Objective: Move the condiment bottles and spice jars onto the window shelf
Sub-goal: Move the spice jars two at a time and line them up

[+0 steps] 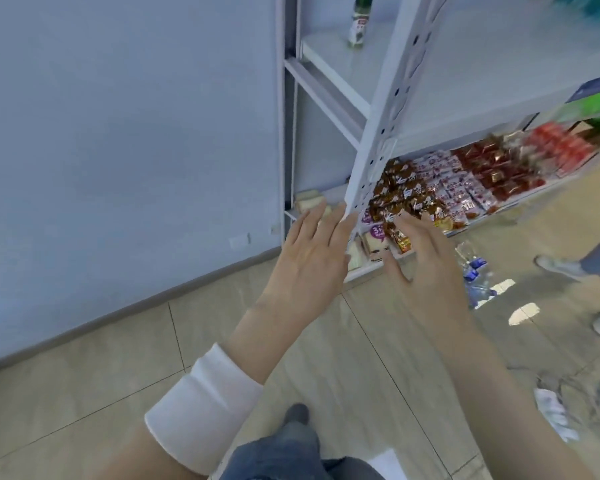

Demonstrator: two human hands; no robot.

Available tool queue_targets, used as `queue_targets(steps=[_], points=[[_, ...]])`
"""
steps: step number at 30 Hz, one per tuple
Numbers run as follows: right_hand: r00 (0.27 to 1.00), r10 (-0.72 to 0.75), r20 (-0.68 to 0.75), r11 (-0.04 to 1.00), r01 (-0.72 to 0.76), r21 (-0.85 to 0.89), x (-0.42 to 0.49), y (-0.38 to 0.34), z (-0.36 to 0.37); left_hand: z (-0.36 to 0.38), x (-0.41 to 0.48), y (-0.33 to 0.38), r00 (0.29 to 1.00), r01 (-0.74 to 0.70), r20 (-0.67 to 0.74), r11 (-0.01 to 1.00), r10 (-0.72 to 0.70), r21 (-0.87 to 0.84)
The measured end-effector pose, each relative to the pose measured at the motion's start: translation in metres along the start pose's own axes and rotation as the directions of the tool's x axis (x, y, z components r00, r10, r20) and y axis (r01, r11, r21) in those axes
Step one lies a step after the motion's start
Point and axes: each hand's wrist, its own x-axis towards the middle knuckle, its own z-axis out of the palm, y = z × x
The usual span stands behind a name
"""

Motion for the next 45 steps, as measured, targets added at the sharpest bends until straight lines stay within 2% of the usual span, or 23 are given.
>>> queue_targets(steps=[3, 7, 14, 20, 29, 33, 36, 40, 45], points=[[0.996, 0.087, -0.037, 0.996, -0.086, 0.025, 0.021, 0.032, -0.012, 0.016, 0.035, 0.015, 0.998, -0.043, 0.046, 0.999, 0.043, -0.007], [0.994, 0.107, -0.011, 0.994, -0.107, 0.009, 0.048, 0.085, -0.028, 0.044, 0.076, 0.042, 0.995, -0.046, 0.087, 0.999, 0.044, 0.013], [0.998, -0.021, 0.055, 0.999, 0.019, 0.030, 0.111, 0.184, -0.060, 0.096, 0.153, 0.106, 0.991, 0.087, 0.104, 0.996, -0.088, 0.013], [0.988, -0.096, 0.123, 0.993, 0.086, 0.083, 0.175, 0.242, -0.095, 0.116, 0.215, 0.148, 0.982, 0.183, 0.036, 0.982, -0.185, 0.044], [0.961, -0.205, 0.186, 0.960, 0.160, 0.229, 0.298, 0.228, -0.075, 0.121, 0.291, 0.113, 0.925, 0.380, -0.014, 0.920, -0.381, 0.092], [0.941, -0.260, 0.215, 0.935, 0.191, 0.298, 0.353, 0.213, -0.051, 0.122, 0.318, 0.079, 0.877, 0.480, -0.069, 0.872, -0.475, 0.099], [0.923, -0.302, 0.237, 0.925, 0.224, 0.308, 0.386, 0.205, -0.035, 0.121, 0.336, 0.063, 0.838, 0.545, -0.038, 0.829, -0.545, 0.121], [0.907, -0.287, 0.309, 0.917, 0.167, 0.363, 0.422, 0.199, -0.008, 0.124, 0.354, 0.043, 0.764, 0.638, 0.016, 0.758, -0.646, 0.140], [0.875, -0.300, 0.379, 0.895, 0.121, 0.429, 0.471, 0.181, 0.026, 0.127, 0.373, 0.027, 0.677, 0.733, -0.026, 0.669, -0.736, 0.123]])
